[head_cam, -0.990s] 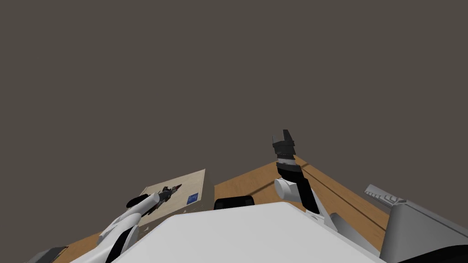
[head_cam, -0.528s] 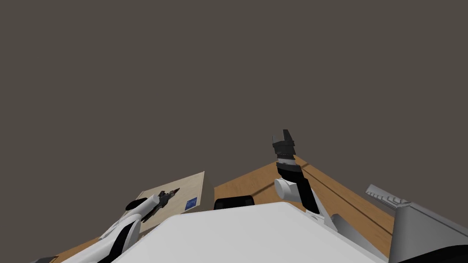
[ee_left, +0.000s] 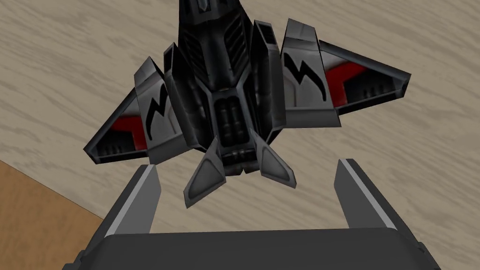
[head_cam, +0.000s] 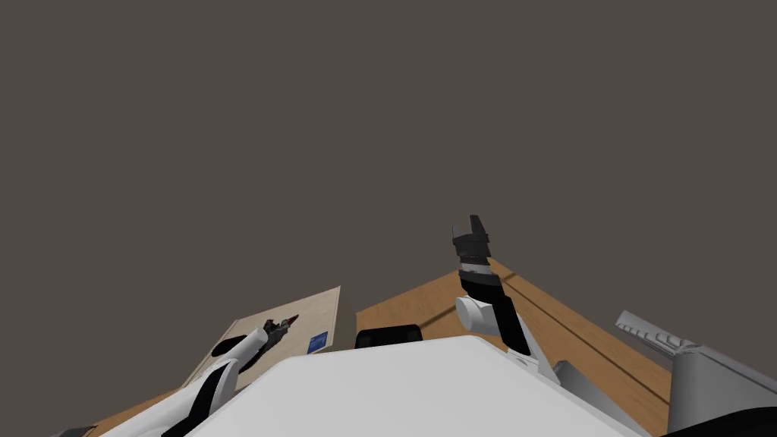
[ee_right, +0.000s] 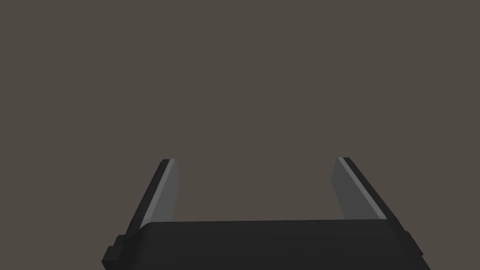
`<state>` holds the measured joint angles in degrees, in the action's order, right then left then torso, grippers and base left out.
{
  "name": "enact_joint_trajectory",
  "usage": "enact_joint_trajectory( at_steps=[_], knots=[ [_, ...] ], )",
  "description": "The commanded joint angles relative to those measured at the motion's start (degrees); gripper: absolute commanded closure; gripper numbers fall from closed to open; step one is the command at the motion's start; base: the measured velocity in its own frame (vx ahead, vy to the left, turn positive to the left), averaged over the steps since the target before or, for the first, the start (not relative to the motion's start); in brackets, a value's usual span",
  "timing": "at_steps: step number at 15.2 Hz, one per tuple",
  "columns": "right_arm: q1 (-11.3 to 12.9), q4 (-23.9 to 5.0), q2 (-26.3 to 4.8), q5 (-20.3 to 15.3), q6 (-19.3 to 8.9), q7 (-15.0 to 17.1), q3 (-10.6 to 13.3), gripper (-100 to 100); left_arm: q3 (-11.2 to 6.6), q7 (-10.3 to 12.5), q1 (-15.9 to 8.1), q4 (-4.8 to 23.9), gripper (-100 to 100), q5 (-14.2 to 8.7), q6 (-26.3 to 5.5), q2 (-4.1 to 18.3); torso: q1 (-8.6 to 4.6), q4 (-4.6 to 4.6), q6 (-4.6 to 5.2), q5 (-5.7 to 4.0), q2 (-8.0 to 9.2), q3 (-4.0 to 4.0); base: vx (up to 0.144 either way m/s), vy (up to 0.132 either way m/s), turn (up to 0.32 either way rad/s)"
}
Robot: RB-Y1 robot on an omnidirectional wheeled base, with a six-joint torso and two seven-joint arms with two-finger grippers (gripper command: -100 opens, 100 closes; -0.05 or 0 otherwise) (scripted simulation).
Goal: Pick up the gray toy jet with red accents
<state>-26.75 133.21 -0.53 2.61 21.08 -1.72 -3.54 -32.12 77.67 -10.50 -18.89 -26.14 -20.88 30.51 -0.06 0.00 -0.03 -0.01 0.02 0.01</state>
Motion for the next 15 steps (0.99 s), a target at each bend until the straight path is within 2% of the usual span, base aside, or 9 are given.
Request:
enact_joint_trajectory(
  at_steps=[1,4,5,6,10,11,12,14,15],
  knots=[
    [0.0,0.0,0.0,0.0,0.0,0.0,0.0,0,0.07,1.2,1.3,-2.3,-100,1.2,-0.1,-1.2,0.0,0.0,0.0,0.0,0.0,0.0,0.017,-0.011,0.056],
    [0.0,0.0,0.0,0.0,0.0,0.0,0.0,0,0.05,0.9,1.6,-2.2,-100,1.2,0.7,-1.8,0.0,0.02,0.01,-0.02,0.07,0.04,0.004,-0.002,0.012],
    [0.0,0.0,0.0,0.0,0.0,0.0,0.0,0,0.05,0.4,0.8,-1.0,-100,0.5,0.7,-1.1,0.0,0.02,0.01,-0.01,0.07,0.04,0.0,0.0,0.0],
    [0.0,0.0,0.0,0.0,0.0,0.0,0.0,0,0.05,0.3,0.8,-0.9,100,0.5,0.8,-1.1,0.01,0.02,0.01,-0.02,0.08,0.05,0.0,0.0,0.0],
    [0.0,0.0,0.0,0.0,0.0,0.0,0.0,0,0.1,0.2,0.8,-0.9,100,0.5,0.8,-1.1,0.04,0.05,0.02,0.04,0.06,0.05,0.0,-0.001,0.0],
    [0.0,0.0,0.0,0.0,0.0,0.0,0.0,0,0.09,1.5,1.1,-2.5,100,1.2,-0.8,-0.6,0.05,0.05,0.01,0.04,0.06,0.05,0.002,0.019,-0.031],
    [0.0,0.0,0.0,0.0,0.0,0.0,0.0,0,0.09,1.5,1.1,-2.5,100,1.2,-0.8,-0.6,0.1,0.07,0.03,0.02,0.06,0.06,-0.012,0.005,-0.042],
    [0.0,0.0,0.0,0.0,0.0,0.0,0.0,0,0.14,2.1,0.5,-2.8,100,1.2,-2.8,0.8,0.08,0.09,0.01,-0.01,0.11,0.09,-0.013,0.007,-0.045],
    [0.0,0.0,0.0,0.0,0.0,0.0,0.0,0,0.19,2.5,1.0,-3.5,100,1.9,-2.1,-0.2,0.08,0.11,0.03,-0.03,0.11,0.1,-0.007,0.009,-0.029]
  ],
)
